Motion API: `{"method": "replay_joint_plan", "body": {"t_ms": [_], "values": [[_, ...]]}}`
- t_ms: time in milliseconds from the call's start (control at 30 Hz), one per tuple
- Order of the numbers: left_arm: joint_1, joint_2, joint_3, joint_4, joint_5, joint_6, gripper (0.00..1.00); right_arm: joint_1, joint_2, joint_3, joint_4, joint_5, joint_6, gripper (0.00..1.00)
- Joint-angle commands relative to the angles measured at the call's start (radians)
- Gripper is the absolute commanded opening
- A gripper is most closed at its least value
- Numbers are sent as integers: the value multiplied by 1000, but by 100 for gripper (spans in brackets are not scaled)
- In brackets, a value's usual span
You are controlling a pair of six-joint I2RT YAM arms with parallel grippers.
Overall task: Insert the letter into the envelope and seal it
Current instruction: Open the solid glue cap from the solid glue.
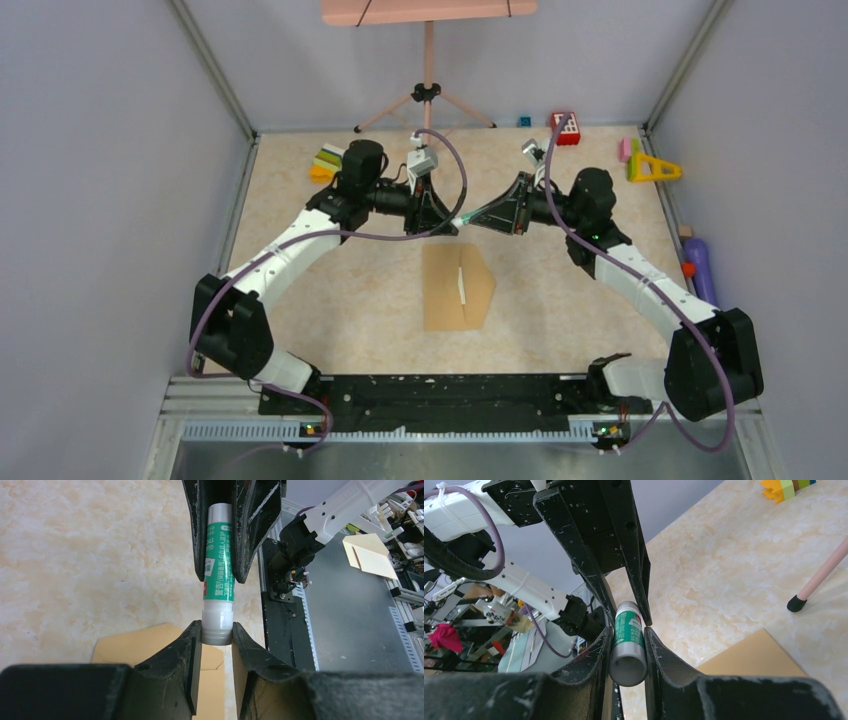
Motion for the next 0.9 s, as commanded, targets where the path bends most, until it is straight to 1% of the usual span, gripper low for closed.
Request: {"method": "replay_joint_plan", "body": {"t_ms": [0, 33, 133, 167, 200, 333, 433, 500, 600, 633, 767, 833, 867], "values": [[-4, -30, 5, 27, 1, -21, 34, -3, -11, 13, 67, 2, -3, 0], [-3, -30, 4, 32, 2, -40, 40, -2, -9, 12, 64, 2, -7, 0], [-3, -30, 1, 43, 1, -54, 62, 2, 2, 11, 70, 3, 4, 0], [-2, -31, 0, 43, 0, -54, 67, 2, 6, 13, 74, 3, 10, 0], [-3, -34, -1, 43, -2, -54, 70, 2, 5, 13, 73, 3, 11, 0], [-3, -42, -5, 44, 0, -53, 73, 2, 5, 11, 73, 4, 15, 0], [17, -51, -10, 63, 1, -84, 79, 2, 8, 9, 79, 5, 25, 0], [38, -61, -38, 138, 14, -148, 84, -1, 12, 5, 95, 5, 41, 0], [59, -76, -93, 280, 40, -264, 87, -6, 27, -5, 148, -1, 105, 0], [61, -78, -109, 331, 41, -295, 88, -7, 36, -10, 175, -4, 131, 0], [62, -75, -151, 450, 36, -404, 89, -6, 61, -34, 289, -2, 241, 0], [66, -67, -180, 546, 28, -492, 89, -6, 66, -45, 321, 16, 278, 0], [70, -62, -199, 621, 25, -548, 89, -6, 67, -51, 330, 26, 289, 0]]}}
